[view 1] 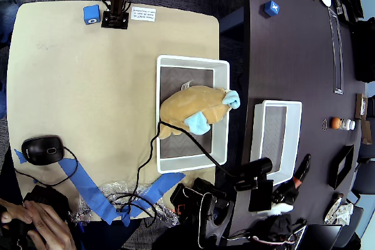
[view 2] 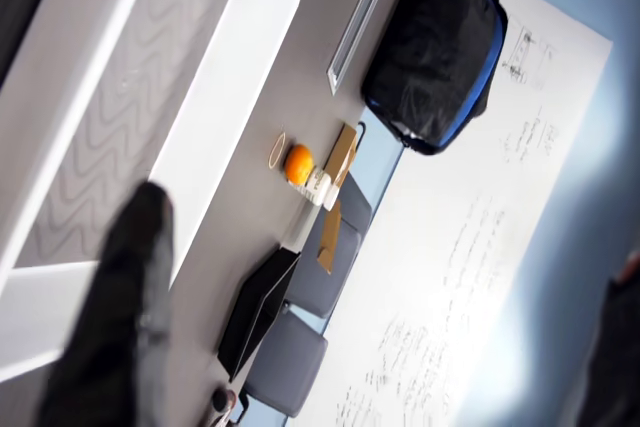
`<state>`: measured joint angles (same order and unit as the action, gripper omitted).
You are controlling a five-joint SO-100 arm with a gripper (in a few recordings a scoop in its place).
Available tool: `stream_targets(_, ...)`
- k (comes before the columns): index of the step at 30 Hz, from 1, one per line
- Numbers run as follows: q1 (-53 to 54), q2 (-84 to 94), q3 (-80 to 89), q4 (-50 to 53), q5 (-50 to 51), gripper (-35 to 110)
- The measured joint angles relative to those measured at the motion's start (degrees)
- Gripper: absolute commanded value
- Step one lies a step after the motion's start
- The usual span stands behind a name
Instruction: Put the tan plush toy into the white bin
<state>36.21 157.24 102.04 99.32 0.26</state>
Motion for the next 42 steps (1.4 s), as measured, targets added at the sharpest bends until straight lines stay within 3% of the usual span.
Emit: stream_targets(42, 0.5, 1.2, 0.0, 0.0, 0.0, 60)
